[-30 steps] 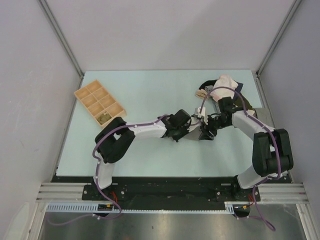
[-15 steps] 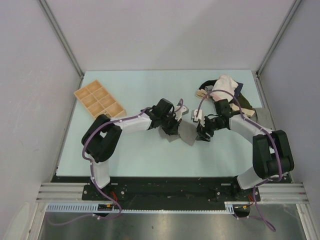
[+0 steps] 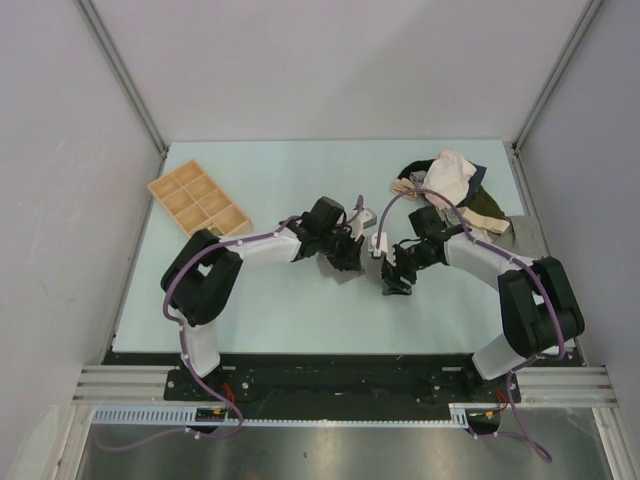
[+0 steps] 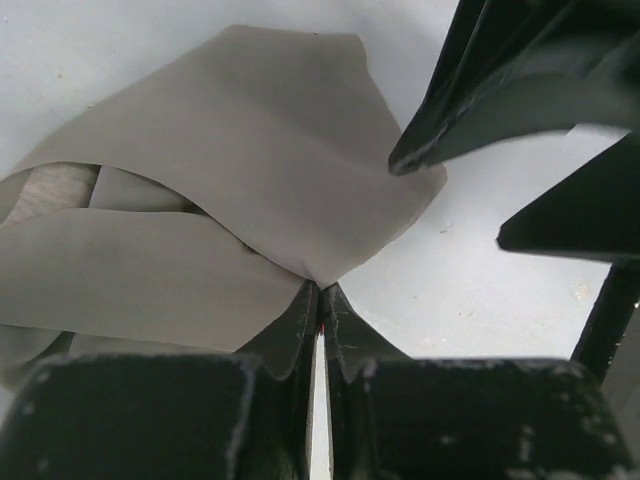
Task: Roll the underwear
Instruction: Flatten out the underwear at the center of the board.
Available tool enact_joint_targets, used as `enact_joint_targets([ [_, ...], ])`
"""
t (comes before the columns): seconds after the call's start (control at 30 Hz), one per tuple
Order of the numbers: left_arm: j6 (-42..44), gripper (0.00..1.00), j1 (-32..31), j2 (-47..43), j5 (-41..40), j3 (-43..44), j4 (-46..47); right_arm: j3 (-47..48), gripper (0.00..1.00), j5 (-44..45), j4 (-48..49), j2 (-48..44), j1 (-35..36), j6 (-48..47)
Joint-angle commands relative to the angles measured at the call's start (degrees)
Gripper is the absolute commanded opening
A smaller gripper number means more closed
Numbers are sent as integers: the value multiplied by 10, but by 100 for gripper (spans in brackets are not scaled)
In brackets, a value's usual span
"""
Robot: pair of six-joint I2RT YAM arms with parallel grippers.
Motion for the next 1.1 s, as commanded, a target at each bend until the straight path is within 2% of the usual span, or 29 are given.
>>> enact_joint_targets([
  [0.0,-26,8,12,-35,45,-6,26,-11,69,57,51,15,23,33],
  [0.17,-46,8,24,-39,75,-26,58,-19,66,100,96,31,29,71],
  [0.23,-55,7,27,-40,83,-33,69,-19,58,110,103,33,31,78],
  [0.27,-56,7,30,-39,86,-34,71,-18,53,111,106,33,31,81],
  [0.3,-59,7,30,-40,87,-36,73,-18,41,108,106,30,31,81],
  [0.37,-62,7,36,-41,90,-37,77,-19,25,99,104,19,32,83],
  [0.4,-64,7,37,-43,91,-36,77,-18,10,92,107,13,32,86],
  [0.47,-70,7,49,-45,92,-29,77,-15,0,95,125,-13,32,106],
  [0.57,-68,6,73,-45,105,10,56,19,0,112,133,-29,32,118],
  [0.7,-40,6,114,-40,108,110,-36,150,0,167,111,-5,22,129],
  [0.73,-35,6,131,-35,105,163,-52,221,0,175,103,5,21,132],
  [0.8,-20,6,148,-30,105,224,-106,286,0,189,81,28,14,137],
  [0.83,-16,6,162,-24,104,283,-125,353,0,192,64,35,13,141],
  [0.9,0,6,170,-21,109,342,-174,414,0,188,41,47,11,150],
  [0.97,16,6,175,-25,108,404,-201,452,0,180,33,43,9,159],
  [1.07,26,6,176,-59,112,412,-220,446,0,168,35,11,11,161],
])
